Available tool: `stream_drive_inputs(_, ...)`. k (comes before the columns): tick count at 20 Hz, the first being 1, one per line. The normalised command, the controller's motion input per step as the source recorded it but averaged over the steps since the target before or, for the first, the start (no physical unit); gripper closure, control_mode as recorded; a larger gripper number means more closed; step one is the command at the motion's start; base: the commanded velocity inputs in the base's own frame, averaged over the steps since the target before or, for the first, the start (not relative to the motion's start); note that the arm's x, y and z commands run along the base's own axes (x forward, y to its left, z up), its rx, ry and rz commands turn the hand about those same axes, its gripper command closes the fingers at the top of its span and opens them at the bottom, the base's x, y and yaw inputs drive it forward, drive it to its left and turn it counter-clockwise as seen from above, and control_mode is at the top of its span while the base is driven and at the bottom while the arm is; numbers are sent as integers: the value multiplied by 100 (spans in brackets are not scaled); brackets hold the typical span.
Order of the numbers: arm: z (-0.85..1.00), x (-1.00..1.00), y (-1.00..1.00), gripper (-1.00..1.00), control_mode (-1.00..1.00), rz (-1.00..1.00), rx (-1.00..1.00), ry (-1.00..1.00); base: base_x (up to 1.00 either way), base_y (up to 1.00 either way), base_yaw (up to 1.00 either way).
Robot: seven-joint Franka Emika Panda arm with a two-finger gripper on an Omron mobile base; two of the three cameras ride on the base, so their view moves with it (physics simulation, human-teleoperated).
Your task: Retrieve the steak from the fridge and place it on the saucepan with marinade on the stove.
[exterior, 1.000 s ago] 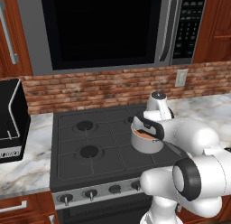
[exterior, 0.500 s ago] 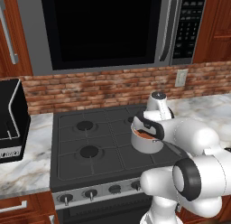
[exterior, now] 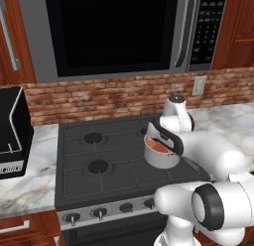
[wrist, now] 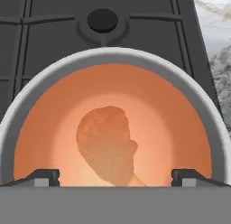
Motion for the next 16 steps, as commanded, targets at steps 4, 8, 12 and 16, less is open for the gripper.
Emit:
stream_drive_inputs(4, 41, -59, 0, -100, -100, 0, -3, -12, 0, 0, 0)
stream_drive_inputs(8, 40, -58, 0, -100, -100, 0, -1, -11, 0, 0, 0)
stream_drive_inputs(12, 53, -69, 0, -100, -100, 0, -4, -11, 0, 0, 0)
stream_drive_inputs(16, 54, -80, 0, -100, -100, 1, -2, -17, 0, 0, 0)
